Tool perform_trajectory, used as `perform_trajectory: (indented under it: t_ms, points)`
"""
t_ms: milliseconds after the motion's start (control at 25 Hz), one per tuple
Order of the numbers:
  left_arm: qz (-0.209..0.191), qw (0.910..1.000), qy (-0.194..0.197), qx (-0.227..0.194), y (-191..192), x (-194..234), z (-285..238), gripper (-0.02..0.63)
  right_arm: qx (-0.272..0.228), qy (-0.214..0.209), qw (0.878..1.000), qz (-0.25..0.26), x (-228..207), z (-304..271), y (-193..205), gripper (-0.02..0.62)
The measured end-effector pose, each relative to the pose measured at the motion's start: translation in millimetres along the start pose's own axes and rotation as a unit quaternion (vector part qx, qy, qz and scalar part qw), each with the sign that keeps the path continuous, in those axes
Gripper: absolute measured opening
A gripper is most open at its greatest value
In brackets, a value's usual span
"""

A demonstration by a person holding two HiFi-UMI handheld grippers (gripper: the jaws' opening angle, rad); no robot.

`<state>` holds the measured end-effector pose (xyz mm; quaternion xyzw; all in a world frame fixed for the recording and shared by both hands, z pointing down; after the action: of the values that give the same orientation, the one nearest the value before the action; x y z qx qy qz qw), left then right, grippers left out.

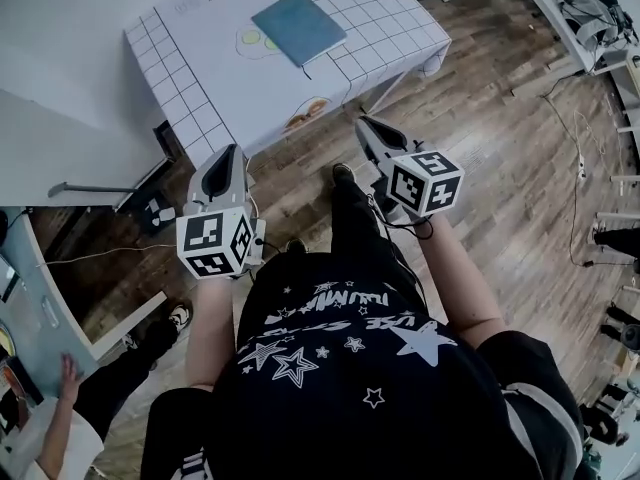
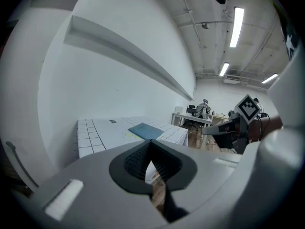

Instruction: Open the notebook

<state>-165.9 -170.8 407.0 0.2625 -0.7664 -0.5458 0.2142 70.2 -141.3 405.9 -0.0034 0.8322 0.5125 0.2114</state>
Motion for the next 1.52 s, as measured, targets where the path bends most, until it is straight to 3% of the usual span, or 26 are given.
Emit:
perform_trajectory:
  t_ms: [440, 800, 920, 1080, 1240, 1520]
  points:
    - [-0.015, 0.9991, -0.033, 0.02, -31, -4, -105, 0.009, 0.001, -0.049, 0.999, -0.006, -88, -91, -68, 0.017]
    - [-0.028, 0.9977, -0.033, 0.052, -57, -36, -210, 0.011, 0.03, -0.075, 0.997, -0.001, -165, -135, -117, 0.017]
    - [-0.051, 0.9959, -0.03, 0.069, -55, -53, -239, 0.011, 0.038, -0.084, 0.996, 0.001, -187, -143, -124, 0.017]
    - [-0.092, 0.9913, -0.01, 0.094, -38, -67, -279, 0.087, 0.044, -0.093, 0.995, 0.006, -213, -163, -126, 0.017]
    - [-0.144, 0.9808, -0.01, 0.131, -15, -72, -314, 0.165, 0.049, -0.097, 0.994, 0.004, -235, -183, -128, 0.017]
    - [-0.259, 0.9464, -0.025, 0.192, 4, -91, -357, 0.207, 0.065, -0.099, 0.993, -0.01, -262, -187, -120, 0.017]
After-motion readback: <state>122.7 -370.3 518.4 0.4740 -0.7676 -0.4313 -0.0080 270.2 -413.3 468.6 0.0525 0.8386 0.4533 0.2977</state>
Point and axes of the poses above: the fingertips, and each gripper's own axes: z backward along the fingers, x to its left, y out of its underside, the point moved 3 cm from there along z, backward along the fingers, and after that the axes turned 6 degrees about -z, right-handed, at the moved point
